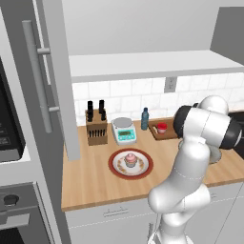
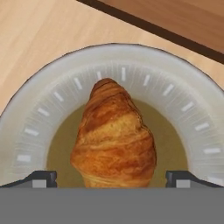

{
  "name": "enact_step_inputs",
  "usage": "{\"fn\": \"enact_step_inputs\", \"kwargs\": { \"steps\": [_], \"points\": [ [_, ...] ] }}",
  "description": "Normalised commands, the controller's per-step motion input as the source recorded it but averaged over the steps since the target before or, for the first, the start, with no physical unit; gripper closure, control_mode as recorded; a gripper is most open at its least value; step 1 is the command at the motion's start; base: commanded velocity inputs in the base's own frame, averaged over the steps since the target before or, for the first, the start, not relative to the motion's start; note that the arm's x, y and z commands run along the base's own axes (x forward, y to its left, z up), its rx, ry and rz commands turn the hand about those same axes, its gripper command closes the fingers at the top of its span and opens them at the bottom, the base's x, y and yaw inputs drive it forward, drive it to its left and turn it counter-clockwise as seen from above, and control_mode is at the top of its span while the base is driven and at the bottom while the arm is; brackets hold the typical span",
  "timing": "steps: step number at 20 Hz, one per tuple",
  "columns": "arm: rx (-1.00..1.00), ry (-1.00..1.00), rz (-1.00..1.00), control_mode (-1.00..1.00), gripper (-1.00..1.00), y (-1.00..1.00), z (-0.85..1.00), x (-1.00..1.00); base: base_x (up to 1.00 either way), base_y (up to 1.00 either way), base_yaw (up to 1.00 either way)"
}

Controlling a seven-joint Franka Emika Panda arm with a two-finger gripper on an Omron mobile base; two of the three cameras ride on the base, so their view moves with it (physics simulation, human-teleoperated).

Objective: From the different types of pastries on the counter, select a croissant and place it on the cutting board. Then retrieve a jar of jam from the cabinet and place it alongside the croissant on the cutting board.

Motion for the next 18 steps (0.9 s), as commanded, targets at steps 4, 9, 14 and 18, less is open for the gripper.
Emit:
{"fn": "enact_step_inputs", "kwargs": {
  "steps": [4,9,14,18],
  "points": [
    [-0.01,0.0,0.0,-1.0,-1.0,0.0,-0.19,0.0,0.0,0.0,0.0],
    [0.0,0.0,0.0,-1.0,-1.0,0.0,-0.18,0.0,0.0,0.0,0.0],
    [0.0,0.0,0.0,-1.0,1.0,0.0,-0.16,0.0,0.0,0.0,0.0],
    [0.0,0.0,0.0,-1.0,1.0,0.0,-0.21,0.0,0.0,0.0,0.0]
  ]
}}
